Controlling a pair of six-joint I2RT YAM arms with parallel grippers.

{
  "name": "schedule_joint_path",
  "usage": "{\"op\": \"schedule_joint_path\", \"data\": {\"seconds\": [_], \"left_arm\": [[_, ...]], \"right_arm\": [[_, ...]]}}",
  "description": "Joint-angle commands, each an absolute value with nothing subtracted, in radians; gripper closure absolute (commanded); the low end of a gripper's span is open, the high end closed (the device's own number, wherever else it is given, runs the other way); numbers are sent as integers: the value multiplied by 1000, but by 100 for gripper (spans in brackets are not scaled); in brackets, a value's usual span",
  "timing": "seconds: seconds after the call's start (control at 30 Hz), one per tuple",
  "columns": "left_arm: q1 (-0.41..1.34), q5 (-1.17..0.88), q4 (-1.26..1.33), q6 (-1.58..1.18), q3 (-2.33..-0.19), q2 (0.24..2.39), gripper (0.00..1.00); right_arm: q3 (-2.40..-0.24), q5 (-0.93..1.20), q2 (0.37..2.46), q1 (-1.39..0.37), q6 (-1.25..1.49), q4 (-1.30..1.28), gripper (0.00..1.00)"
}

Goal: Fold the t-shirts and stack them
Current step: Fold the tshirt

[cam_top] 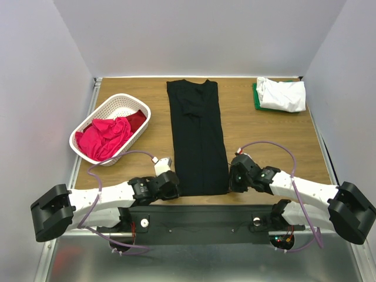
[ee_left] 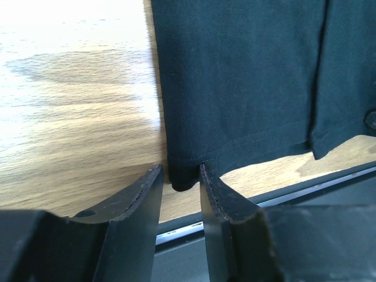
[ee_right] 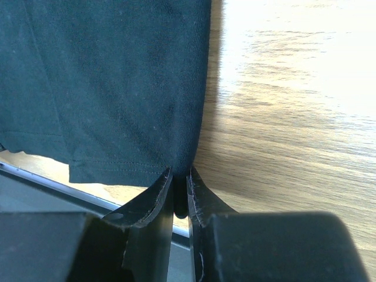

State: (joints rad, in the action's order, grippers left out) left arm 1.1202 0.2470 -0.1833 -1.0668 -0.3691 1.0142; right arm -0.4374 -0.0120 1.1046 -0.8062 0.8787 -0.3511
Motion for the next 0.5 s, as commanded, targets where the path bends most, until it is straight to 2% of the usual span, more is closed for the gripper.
{"op": "schedule_joint_path", "data": {"seconds": [0.0,0.13,0.23,0.27,0.3,0.33,0.47], "left_arm": [[1129,253,-183,-1068,-377,1038,61],[1129,261,-173,-1072,-374,1039,73],[1129,262,-163,-1072,-370,1040,87],[1129,262,-160,-1071,-368,1040,90],[1127,261,-150,-1072,-368,1040,94],[1129,259,-149,-1072,-368,1040,100],[1129,271,-160,-1083,-380,1026,100]], "right_arm": [[-446,-74,1089,-810,861,-390,81],[-448,-74,1094,-810,859,-390,81],[-453,-72,1091,-810,856,-391,82],[-454,-71,1092,-808,854,-391,86],[-456,-69,1089,-810,850,-391,95],[-456,-66,1089,-808,848,-391,100],[-466,-58,1078,-810,850,-396,100]]}}
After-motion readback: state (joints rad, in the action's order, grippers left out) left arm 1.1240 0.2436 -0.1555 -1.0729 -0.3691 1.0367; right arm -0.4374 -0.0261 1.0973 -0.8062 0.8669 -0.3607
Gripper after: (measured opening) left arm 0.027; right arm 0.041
